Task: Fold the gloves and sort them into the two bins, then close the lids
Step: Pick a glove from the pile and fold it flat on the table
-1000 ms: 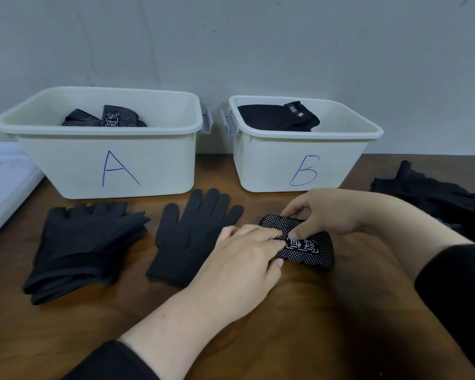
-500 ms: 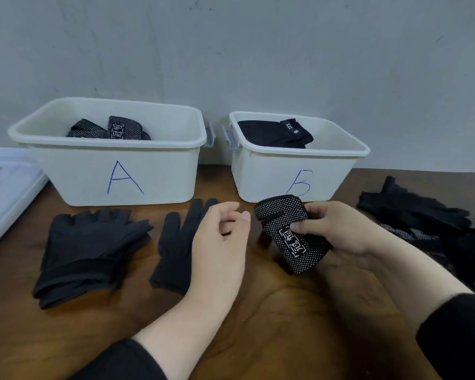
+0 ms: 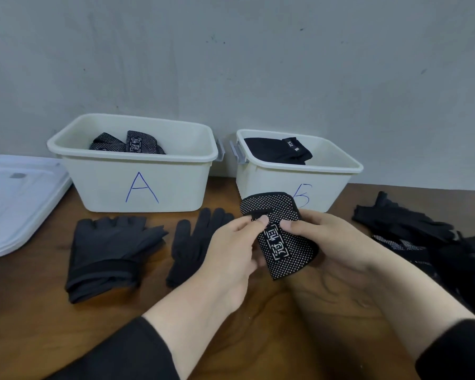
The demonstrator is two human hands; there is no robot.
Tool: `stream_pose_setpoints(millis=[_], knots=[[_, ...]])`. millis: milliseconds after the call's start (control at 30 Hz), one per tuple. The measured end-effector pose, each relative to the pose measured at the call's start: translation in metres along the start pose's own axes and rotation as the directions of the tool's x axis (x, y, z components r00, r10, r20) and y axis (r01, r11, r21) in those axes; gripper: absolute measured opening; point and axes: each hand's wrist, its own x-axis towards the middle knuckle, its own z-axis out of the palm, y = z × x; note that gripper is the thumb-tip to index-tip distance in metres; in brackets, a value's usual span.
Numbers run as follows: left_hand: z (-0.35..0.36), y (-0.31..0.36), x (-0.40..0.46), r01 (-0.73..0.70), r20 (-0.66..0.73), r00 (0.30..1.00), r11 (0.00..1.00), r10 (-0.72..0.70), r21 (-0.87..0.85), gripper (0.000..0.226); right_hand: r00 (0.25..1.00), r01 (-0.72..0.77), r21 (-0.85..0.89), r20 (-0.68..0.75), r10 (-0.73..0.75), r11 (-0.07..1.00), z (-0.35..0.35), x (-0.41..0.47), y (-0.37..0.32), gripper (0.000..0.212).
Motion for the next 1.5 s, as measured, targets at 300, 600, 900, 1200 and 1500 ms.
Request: stream_pose_setpoints(millis=[300,600,900,1200,1500], knots=[[-0.005,0.03,-0.003,0.061,0.007,0.998,0.992,-0.062,0.112,0.019,0.999,-0.034,0.047,-0.019,0.034,0.998,-0.004,-0.005,-0.009,0.033],[-0.076,0.11,0.005,-0.253,-0.134,0.911,0.785,0.391,0.566,0.033,0.993,0.102,0.018,-0.06,-0.101,0.995,0.025,0.021,-0.074,0.03],[-0.193,0.193,0.019,-0.236,0.109,0.502,0.015,0.858,0.972,0.013,0.989,0.144,0.024,0.012,-0.144,0.989,0.105,0.103,-0.14,0.022],[-0.228,0.211,0.022,-0.1,-0.016,0.687,0.116,0.727,0.988,0.028,0.997,0.06,-0.015,0.051,-0.06,0.998,0.201,0.199,-0.156,0.004],[-0.234,0.216,0.02,-0.136,-0.007,0.698,0.142,0.716,0.98,0.035,0.93,0.173,-0.931,0.048,-0.364,0.32,0.254,0.251,-0.144,0.05]])
